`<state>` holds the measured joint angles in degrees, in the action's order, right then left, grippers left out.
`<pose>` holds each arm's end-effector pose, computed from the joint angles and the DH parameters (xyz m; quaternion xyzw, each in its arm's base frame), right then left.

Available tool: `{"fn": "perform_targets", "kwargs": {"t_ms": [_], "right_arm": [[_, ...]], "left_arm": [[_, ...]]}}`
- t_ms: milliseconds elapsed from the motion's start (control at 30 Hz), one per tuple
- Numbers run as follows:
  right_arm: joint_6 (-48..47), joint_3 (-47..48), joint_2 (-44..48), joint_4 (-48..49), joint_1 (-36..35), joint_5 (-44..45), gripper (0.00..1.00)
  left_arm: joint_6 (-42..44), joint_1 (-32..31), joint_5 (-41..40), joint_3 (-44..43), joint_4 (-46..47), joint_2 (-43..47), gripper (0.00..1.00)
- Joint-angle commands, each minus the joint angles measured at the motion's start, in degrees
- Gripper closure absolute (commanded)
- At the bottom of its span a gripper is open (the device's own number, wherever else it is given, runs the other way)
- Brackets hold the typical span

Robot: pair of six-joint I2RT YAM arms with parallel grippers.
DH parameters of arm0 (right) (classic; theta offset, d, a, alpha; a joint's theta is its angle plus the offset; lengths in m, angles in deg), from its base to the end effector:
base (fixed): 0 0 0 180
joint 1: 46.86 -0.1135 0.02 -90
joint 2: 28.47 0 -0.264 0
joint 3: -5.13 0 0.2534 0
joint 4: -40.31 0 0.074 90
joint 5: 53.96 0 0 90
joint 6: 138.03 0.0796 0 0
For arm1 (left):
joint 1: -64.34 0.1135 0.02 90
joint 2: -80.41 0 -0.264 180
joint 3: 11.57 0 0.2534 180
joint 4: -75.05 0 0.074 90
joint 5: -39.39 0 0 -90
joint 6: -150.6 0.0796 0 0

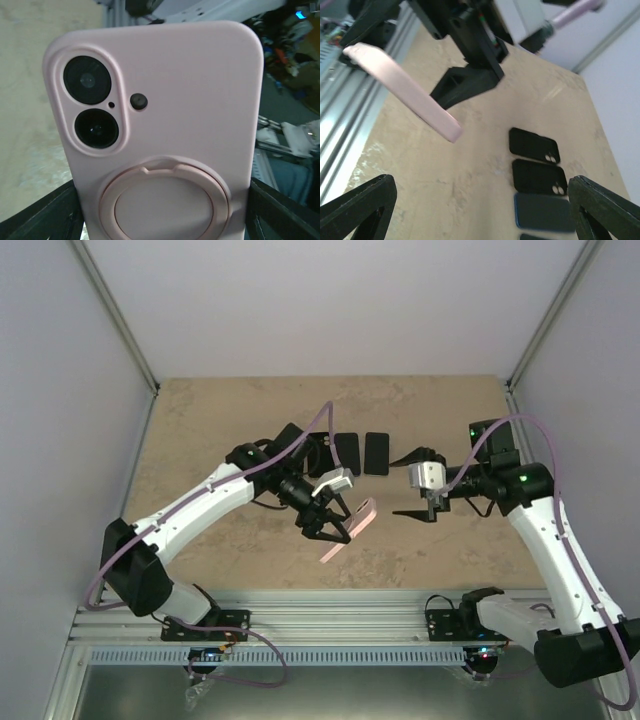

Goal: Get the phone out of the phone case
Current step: Pick up the phone at the center of the board.

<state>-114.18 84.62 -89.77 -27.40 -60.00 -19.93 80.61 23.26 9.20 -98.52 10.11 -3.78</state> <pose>0.1904 0.1122 0.3340 -0.6536 0.5344 0.2577 0.4699 0.1806 -0.2487 0.2875 0.5308 0.6638 -0.5139 0.1164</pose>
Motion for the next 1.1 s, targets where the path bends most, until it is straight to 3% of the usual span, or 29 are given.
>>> {"fn": "perform_targets", "kwargs": {"t_ms": [0, 200, 333, 633, 1067], "right_arm": [[-3.6, 3.3, 0.0, -5.5, -5.7, -1.4, 0.06], [2.7, 4.1, 0.2, -2.6, -16.1, 1.6, 0.11], [3.9, 5.1, -0.9, -2.1, -18.0, 1.7, 0.19], [8.9, 8.3, -4.1, -1.9, -22.7, -2.8, 0.4], [9.9, 5.7, -5.5, -2.6, -27.5, -3.5, 0.55]], "left_arm": [[9.6, 0.3, 13.3, -2.1, -5.8, 1.0, 0.56], [20.3, 0.3, 18.1, -5.0, -16.2, -1.4, 0.56], [32.5, 0.3, 20.3, -7.5, -27.0, -4.1, 0.56], [33.3, 0.3, 21.1, -8.1, -27.9, -4.9, 0.59], [33.1, 0.3, 21.5, -8.0, -27.6, -4.9, 0.59]]}}
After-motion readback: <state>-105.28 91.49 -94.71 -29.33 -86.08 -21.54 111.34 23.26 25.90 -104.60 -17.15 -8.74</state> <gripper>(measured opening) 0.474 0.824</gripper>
